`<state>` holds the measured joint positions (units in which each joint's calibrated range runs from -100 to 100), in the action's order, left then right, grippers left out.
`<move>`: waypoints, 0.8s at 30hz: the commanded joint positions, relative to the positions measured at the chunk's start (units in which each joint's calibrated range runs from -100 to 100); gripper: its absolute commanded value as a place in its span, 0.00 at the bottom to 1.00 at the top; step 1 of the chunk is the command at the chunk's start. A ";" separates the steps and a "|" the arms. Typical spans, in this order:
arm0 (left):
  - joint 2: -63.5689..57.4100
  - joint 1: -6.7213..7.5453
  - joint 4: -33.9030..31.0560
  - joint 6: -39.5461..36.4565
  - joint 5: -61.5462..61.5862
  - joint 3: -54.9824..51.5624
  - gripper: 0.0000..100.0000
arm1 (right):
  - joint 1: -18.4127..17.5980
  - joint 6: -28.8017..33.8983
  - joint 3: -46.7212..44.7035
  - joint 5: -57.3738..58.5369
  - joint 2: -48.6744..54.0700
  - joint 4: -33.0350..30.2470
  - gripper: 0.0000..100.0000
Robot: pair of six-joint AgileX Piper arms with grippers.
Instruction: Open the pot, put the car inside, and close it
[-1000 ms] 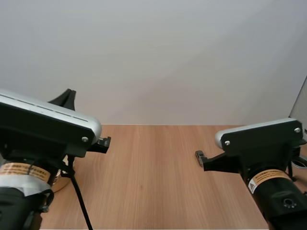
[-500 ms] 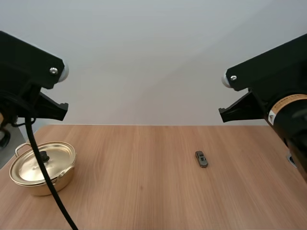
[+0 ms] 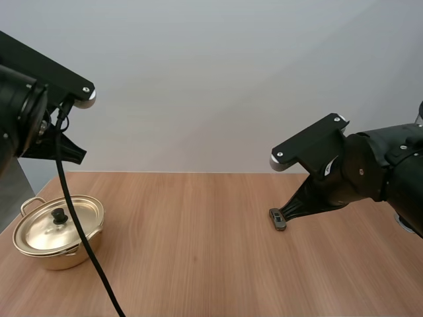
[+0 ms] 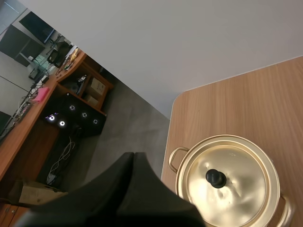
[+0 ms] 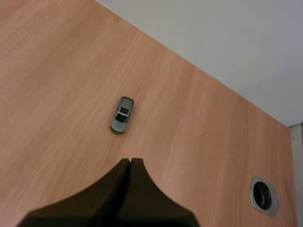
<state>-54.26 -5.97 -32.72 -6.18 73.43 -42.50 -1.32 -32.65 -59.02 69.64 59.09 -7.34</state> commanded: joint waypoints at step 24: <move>36.64 -13.49 43.81 24.94 7.34 10.01 0.91 | -0.04 -13.48 -0.25 -4.50 -0.02 23.84 0.00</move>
<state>-18.15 -19.44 8.57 19.60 80.65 -32.46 -1.32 -46.13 -59.17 65.11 59.09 16.51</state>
